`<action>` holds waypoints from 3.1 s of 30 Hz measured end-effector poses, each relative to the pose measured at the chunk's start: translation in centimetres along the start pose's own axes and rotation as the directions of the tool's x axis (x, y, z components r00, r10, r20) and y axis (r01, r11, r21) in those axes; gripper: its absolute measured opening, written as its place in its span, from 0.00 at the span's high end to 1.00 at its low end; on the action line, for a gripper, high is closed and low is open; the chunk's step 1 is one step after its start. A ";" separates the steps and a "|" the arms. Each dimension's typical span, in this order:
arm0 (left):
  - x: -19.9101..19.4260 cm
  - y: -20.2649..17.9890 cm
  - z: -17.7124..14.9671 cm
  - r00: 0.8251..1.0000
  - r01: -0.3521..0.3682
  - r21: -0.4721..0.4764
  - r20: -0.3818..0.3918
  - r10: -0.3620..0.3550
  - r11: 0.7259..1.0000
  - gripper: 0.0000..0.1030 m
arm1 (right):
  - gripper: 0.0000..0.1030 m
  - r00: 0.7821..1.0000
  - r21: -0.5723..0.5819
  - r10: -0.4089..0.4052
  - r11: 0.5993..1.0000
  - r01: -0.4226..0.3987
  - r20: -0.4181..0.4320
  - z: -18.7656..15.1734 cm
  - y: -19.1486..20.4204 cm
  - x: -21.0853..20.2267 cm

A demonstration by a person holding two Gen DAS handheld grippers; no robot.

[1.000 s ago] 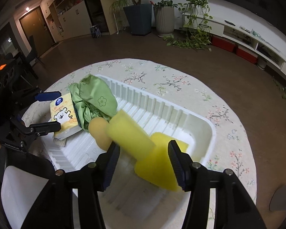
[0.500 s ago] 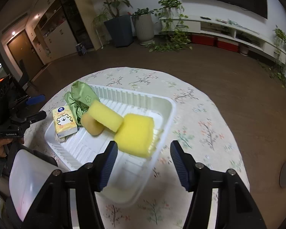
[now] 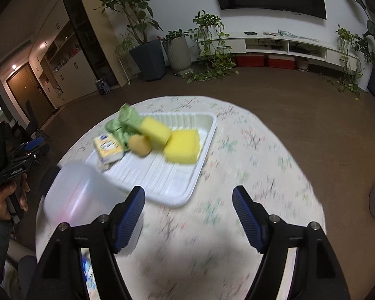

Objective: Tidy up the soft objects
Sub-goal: 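Withdraw both open tools from the tray back toward the remaining items, then grasp the white knitted sock with the left tool while the right tool grasps the yellow teardrop sponge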

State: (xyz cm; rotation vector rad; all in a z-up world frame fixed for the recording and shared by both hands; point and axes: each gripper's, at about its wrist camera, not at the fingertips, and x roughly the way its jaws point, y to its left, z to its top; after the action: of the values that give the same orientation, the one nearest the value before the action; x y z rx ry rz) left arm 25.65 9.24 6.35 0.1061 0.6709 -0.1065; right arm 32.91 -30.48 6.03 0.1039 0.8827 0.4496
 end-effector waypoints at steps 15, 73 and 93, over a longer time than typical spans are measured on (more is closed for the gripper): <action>-9.3 -5.3 -11.3 0.996 0.073 -0.034 -0.039 -0.074 0.997 0.14 | 0.26 0.999 0.045 0.039 0.998 -0.039 -0.007 -10.9 6.1 -4.6; -8.9 -12.4 -19.6 0.985 0.017 -0.063 -0.171 -0.028 0.998 0.23 | 0.32 0.999 -0.137 0.022 0.990 -0.027 -0.037 -20.6 17.7 -2.9; -9.6 -12.9 -20.3 0.981 0.050 -0.080 -0.184 -0.064 0.996 0.37 | 0.36 0.996 -0.175 0.035 0.983 -0.049 -0.083 -20.3 19.5 -0.4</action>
State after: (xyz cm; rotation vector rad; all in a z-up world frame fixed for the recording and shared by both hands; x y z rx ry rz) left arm 4.04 -0.18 -4.24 0.0243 0.8641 -0.1269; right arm 10.60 -14.98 -1.38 -0.0586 0.9159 0.5726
